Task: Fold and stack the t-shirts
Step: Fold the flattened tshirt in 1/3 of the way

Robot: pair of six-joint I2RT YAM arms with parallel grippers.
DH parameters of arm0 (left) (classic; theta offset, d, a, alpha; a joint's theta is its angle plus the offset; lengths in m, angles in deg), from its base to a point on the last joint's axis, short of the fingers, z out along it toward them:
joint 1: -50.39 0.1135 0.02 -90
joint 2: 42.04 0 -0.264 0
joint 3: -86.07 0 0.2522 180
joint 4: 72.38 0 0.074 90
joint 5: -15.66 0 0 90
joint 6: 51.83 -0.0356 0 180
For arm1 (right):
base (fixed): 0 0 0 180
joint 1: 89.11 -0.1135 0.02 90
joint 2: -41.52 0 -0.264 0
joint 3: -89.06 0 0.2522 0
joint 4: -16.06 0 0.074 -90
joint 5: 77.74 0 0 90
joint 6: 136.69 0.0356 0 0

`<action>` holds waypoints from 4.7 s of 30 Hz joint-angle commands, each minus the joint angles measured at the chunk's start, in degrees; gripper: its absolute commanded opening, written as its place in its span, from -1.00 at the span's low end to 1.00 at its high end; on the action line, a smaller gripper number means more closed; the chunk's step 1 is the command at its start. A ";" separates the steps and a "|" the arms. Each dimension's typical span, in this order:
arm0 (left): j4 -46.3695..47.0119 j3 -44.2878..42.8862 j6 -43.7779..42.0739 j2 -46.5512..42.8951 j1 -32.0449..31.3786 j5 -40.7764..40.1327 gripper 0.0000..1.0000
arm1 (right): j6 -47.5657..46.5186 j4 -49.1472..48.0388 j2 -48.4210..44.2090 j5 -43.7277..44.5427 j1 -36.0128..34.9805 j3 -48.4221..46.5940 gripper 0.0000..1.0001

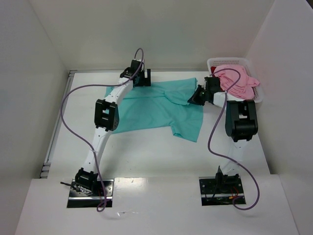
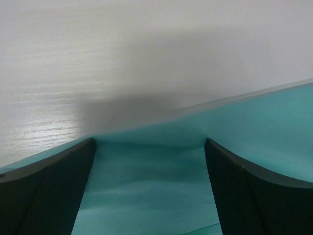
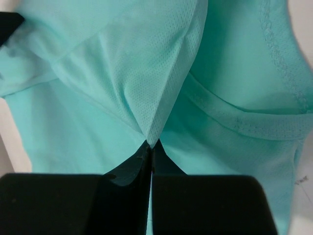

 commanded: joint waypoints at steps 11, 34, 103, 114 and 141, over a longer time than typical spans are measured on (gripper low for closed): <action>-18.01 -31.11 -1.22 14.76 -1.24 -0.01 0.99 | 1.40 3.76 -5.73 10.98 0.35 -1.65 -0.95; -23.72 -33.28 -7.55 7.99 -2.30 -1.95 0.99 | -9.94 1.03 -12.76 14.14 -3.51 -3.49 1.00; 54.33 74.30 3.70 -44.67 0.95 -4.50 0.99 | -24.62 4.28 5.78 34.80 -21.62 -15.62 0.26; 51.08 71.05 4.84 -41.24 2.01 -2.56 0.99 | -25.23 7.63 9.21 36.74 -21.62 -19.05 -0.14; 44.92 64.81 4.31 -36.23 3.06 0.25 0.99 | -24.62 10.70 3.24 29.98 -19.78 -19.76 -1.00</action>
